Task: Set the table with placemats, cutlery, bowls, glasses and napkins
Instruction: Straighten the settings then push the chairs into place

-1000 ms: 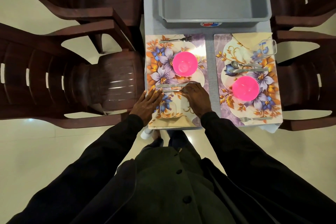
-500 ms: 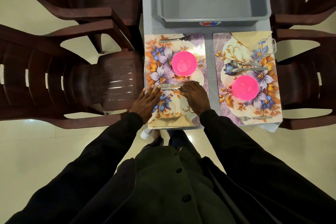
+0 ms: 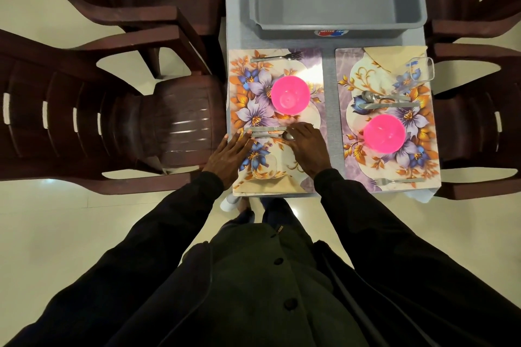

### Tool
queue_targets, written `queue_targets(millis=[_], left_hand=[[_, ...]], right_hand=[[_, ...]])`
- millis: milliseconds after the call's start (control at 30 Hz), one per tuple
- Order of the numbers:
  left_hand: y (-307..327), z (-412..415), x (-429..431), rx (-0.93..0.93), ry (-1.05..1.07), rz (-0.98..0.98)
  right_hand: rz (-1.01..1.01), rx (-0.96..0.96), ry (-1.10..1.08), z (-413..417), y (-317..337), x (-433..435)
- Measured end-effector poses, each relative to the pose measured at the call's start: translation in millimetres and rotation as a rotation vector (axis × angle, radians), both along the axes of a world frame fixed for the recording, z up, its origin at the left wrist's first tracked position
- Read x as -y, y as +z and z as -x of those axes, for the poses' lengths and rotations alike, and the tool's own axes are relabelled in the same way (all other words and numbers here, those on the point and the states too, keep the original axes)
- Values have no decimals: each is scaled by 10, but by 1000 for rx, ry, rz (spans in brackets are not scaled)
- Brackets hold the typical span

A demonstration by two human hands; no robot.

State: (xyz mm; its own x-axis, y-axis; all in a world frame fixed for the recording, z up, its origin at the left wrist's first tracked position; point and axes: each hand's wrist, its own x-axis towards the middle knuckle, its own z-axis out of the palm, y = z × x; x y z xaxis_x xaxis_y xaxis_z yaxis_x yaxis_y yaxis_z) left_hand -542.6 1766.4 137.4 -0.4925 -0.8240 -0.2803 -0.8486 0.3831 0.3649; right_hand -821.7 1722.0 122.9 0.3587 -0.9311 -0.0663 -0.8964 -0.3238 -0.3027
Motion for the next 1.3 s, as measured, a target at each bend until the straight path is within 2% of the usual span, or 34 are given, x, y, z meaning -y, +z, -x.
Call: queue_targets(millis=[100,233,300,400,667,1033,1300], left_hand=[[-12,-71,-47,-27,9,15],[76,-137,-198,-101,46,32],[106,-178,-300,-112,67,52],[170,-236,-478,-140,108,72],[207,-292,-836,-158,66,141],[195,-240,-861,-178,57,152],[193,-141,-912,-240,-30,137]], right_hand=[[-51,203,-63,-58,285,-127],[-394,418,-62,-110,670,-447],[-504,492,-44,-125,770,-605],[-470,515,-20,-232,820,-765],[-496,488,-146,-396,828,-749],[-471,496,-203,-434,777,-444],[-449,537,-195,-440,828,-242]])
